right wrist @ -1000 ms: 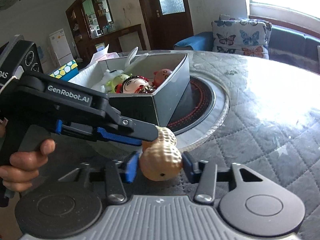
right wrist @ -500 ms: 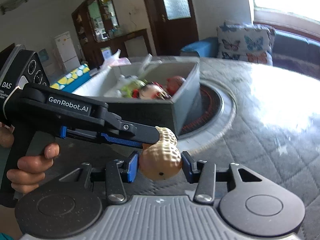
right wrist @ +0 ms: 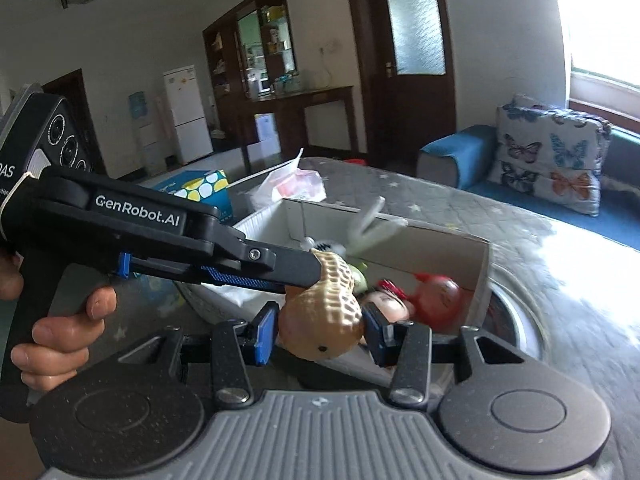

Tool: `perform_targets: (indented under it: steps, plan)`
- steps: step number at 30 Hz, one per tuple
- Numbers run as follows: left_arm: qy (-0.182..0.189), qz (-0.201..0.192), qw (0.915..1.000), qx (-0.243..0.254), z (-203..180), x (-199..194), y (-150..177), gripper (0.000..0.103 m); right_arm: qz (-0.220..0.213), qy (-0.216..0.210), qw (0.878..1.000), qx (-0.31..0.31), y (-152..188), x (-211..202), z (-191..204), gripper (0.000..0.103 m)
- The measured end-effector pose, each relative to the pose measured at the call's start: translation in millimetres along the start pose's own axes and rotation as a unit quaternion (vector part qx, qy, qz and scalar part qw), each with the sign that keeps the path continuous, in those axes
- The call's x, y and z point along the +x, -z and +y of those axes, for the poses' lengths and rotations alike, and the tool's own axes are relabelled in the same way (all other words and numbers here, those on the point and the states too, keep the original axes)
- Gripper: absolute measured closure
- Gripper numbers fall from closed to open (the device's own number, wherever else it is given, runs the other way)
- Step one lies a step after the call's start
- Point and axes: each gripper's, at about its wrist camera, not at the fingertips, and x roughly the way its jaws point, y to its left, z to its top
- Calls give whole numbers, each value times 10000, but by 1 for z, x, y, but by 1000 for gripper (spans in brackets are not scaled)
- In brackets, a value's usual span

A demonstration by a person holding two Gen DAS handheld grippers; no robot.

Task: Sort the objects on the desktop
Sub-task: 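Carry the peanut toy with the left tool into the box and release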

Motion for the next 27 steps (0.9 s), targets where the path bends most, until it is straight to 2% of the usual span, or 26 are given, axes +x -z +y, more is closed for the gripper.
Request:
perform_targets:
  steps: [7, 12, 20, 27]
  plan:
    - [-448, -17, 9988, -214, 34, 5, -25, 69, 302, -318, 9989, 154, -22, 56, -1, 58]
    - [-740, 56, 9969, -277, 53, 10, -31, 69, 600, -462, 9968, 242, -20, 87, 2, 58]
    - [-962, 229, 9948, -256, 67, 20, -29, 69, 960, -521, 9937, 241, -11, 108, 7, 57]
    - [-961, 274, 9946, -264, 71, 22, -28, 69, 987, -494, 9937, 176, -9, 112, 11, 56]
